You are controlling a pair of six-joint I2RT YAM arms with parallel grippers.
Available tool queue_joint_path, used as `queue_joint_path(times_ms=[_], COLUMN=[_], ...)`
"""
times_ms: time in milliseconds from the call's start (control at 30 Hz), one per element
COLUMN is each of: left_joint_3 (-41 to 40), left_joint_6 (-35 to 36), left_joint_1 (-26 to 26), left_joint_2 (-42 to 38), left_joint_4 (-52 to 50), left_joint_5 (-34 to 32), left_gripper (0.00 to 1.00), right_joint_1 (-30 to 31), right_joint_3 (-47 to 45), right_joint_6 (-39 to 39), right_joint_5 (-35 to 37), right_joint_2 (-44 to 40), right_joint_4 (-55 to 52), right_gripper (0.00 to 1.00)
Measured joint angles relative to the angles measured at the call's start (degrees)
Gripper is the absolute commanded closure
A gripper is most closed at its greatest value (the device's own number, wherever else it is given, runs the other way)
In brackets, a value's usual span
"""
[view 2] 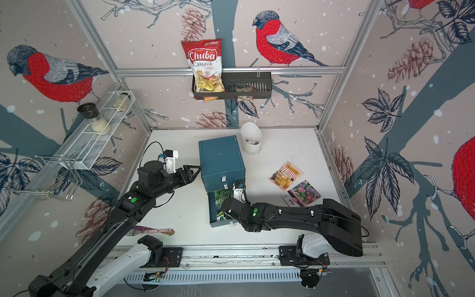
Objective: Take the seed bags out of the drawer
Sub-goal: Pick up the seed packet from the drawer.
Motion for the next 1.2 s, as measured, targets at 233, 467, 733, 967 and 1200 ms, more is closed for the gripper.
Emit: queue_joint_path(times_ms=[233, 467, 733, 967, 1200], left_joint_3=[-1.6, -0.9, -2.3, -3.0, -3.6], left_joint_6=[-1.6, -0.4, 1.0, 2.1, 2.8], left_joint_1=[0.0, -0.2, -0.2, -0.2, -0.2], left_joint_2=[4.7, 5.1, 5.1, 5.4, 4.7], left_joint_4=[2.4, 1.8, 3.5, 5.1, 5.4], left_joint_5=[1.8, -1.4, -1.5, -1.2, -1.6], left_gripper=[0.38, 0.40, 0.40, 0.41, 0.41], right_joint_1=[-0.2, -2.3, -3.5, -2.4, -0.7], right_joint_3=[1.6, 2.7, 4.3, 5.1, 7.7], right_joint_6=[2.4, 3.0, 4.6, 5.2, 4.3], right_joint_5=[-0.2, -1.4, -3.0, -3.4, -0.2], right_joint_2=[3.5, 7.9, 12.8, 14.5, 11.9], right_joint_4=[-0.2, 0.6, 1.0, 2.0, 0.8], right_gripper=[0.32, 0.39, 0.38, 0.39, 0.28])
